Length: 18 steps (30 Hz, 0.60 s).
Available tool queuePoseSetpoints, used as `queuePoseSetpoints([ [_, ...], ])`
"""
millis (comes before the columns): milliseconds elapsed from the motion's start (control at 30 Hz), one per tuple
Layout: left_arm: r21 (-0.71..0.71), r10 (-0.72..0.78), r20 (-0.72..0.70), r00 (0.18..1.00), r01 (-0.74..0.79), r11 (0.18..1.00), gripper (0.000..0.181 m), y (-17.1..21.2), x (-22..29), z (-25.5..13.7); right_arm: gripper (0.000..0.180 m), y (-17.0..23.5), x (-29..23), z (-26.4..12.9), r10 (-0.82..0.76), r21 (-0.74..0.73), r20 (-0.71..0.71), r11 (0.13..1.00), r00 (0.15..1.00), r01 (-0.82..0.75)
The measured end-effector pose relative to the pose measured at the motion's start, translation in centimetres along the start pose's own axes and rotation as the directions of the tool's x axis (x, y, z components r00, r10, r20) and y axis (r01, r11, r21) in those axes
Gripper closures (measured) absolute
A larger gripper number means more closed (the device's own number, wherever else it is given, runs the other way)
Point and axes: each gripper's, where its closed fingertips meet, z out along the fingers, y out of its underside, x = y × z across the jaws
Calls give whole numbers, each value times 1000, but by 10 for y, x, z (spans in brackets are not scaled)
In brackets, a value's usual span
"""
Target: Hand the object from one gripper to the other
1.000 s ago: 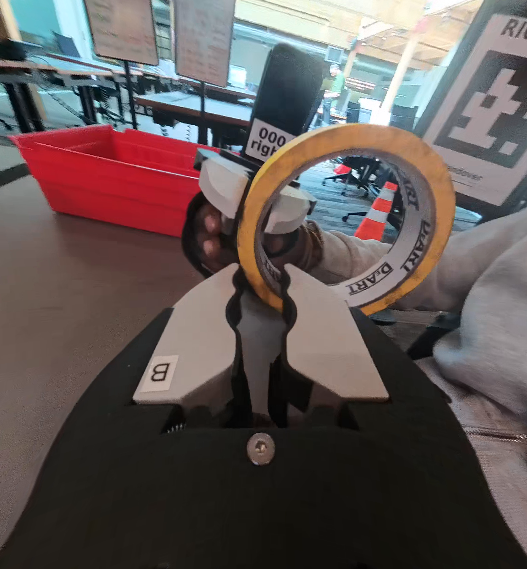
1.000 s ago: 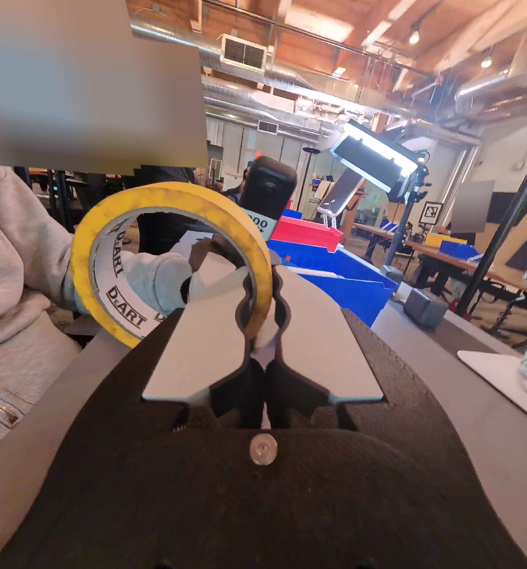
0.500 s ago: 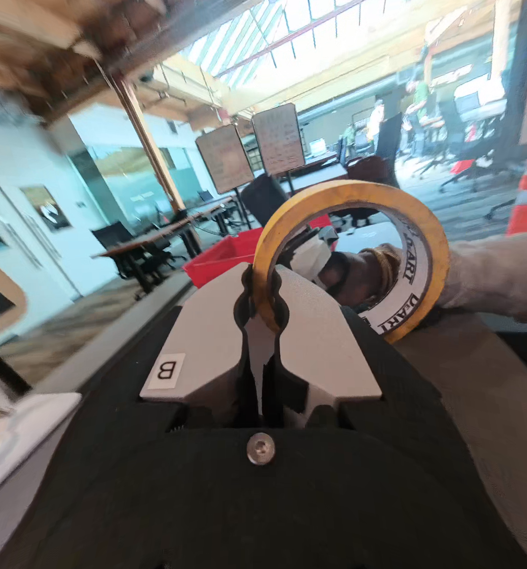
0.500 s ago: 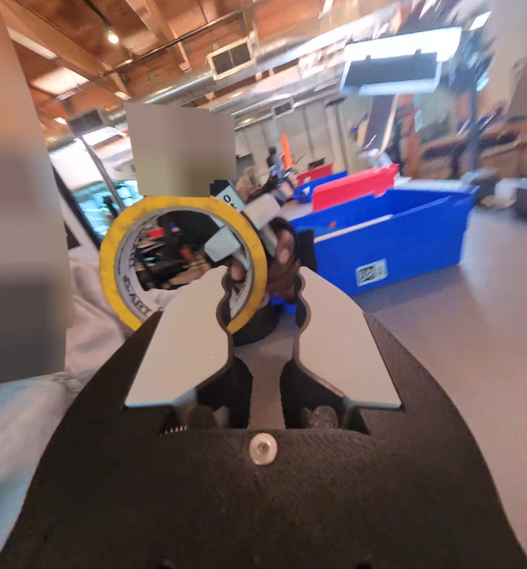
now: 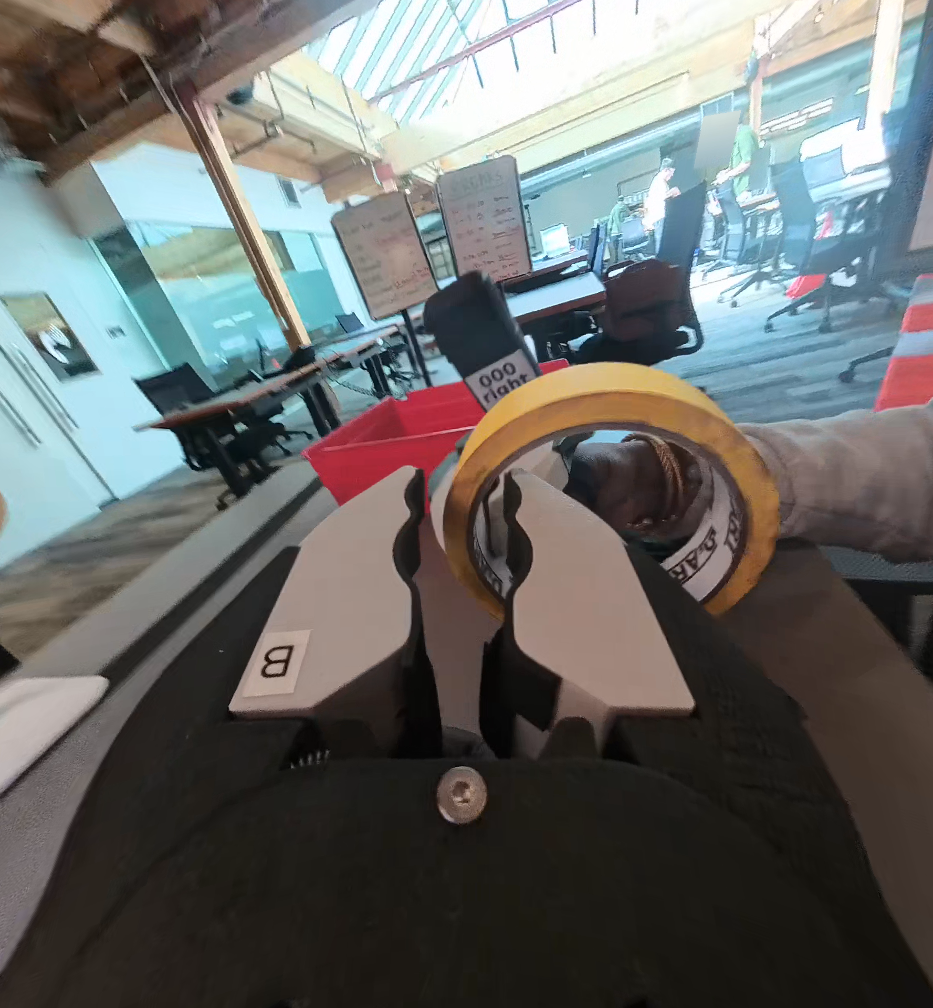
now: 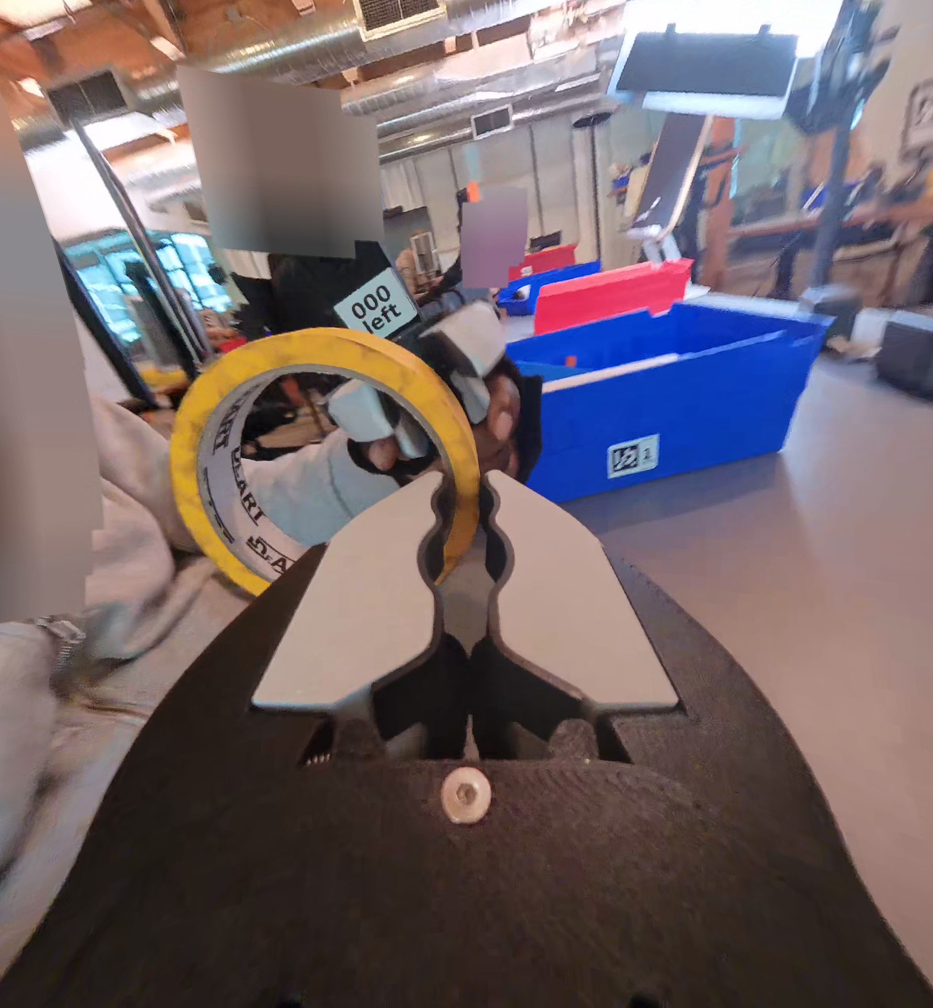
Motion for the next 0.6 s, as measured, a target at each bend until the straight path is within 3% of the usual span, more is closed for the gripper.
queuePoseSetpoints([
  [167,-158,-327,-131,936,306,939,150,25,13,5,170,-18,-6,-5,-327,57,-97,941,940,333],
  [267,-214,-446,-184,876,407,888,155,31,22,6,170,-23,-14,-5,-435,66,-110,894,894,443],
  [500,-247,-502,-221,836,450,858,169,33,27,3,169,-22,-21,-2,-566,33,-125,819,815,573],
  [600,-219,-442,-204,874,399,890,170,31,24,3,168,-25,-21,-2,-563,43,-143,818,814,574],
])
